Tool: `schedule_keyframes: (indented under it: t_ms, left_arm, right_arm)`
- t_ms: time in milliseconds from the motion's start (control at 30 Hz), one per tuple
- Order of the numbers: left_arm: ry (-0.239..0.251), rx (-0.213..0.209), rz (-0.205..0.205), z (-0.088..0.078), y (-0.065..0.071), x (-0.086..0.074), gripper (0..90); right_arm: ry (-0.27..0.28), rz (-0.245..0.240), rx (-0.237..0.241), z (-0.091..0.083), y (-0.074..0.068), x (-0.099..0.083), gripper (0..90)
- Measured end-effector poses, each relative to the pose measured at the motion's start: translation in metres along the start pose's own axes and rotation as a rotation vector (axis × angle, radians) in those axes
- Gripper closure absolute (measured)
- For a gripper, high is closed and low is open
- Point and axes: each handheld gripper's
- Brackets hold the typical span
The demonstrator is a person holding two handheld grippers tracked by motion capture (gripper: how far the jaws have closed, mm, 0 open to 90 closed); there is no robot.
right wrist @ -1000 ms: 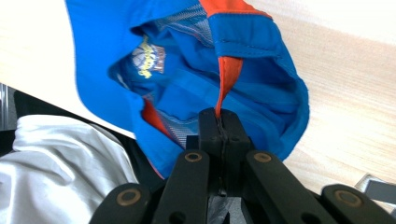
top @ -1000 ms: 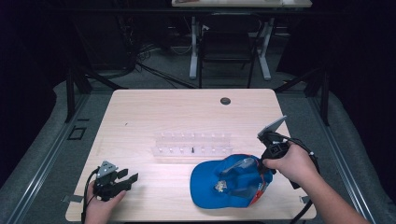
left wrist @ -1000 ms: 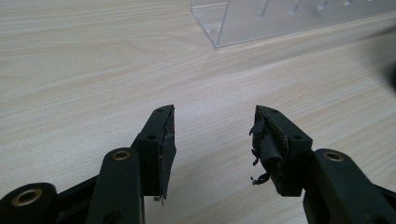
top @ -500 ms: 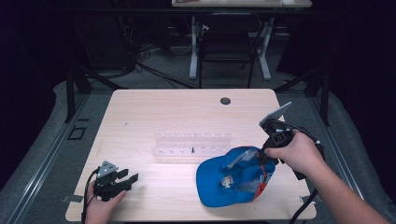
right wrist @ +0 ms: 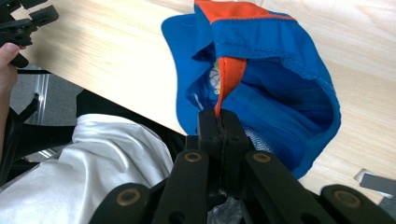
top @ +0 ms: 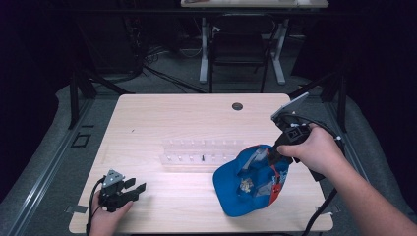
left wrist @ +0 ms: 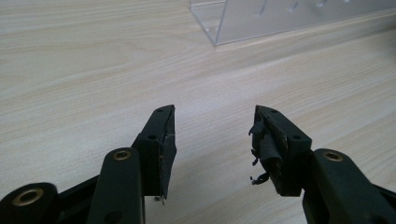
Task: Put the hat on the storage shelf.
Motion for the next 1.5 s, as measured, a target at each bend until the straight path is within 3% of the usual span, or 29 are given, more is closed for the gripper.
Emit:
schedule_keyframes:
  t_ms: [200,467,800,1000,1300,1500]
  left_arm:
    - [0.001,-0.001,-0.001,0.0,0.0,0.0,49.6]
    - [-0.014,-0.005,0.007,-0.001,0.001,0.001,49.6]
    - [-0.006,-0.007,0.009,0.002,0.002,0.0,49.9]
    - [-0.015,-0.007,0.01,0.001,0.002,0.001,49.9]
    - [0.027,-0.027,0.01,0.001,0.009,0.003,47.6]
    - [0.046,-0.047,0.051,-0.002,0.02,0.011,46.8]
  right_arm:
    - [0.006,-0.021,-0.011,-0.014,-0.012,0.004,89.8]
    - [0.028,-0.014,0.026,-0.029,-0.02,0.007,89.8]
    - [0.056,0.011,0.099,-0.045,-0.023,0.015,89.9]
    - [0.068,0.002,0.138,-0.053,-0.028,0.022,89.8]
    - [0.092,0.002,0.152,-0.06,-0.037,0.032,89.8]
    - [0.108,0.006,0.163,-0.065,-0.044,0.041,89.8]
Point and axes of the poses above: each handheld gripper's, and its own axes: z roughly forward along the jaws, x roughly out of its top, y roughly to its right
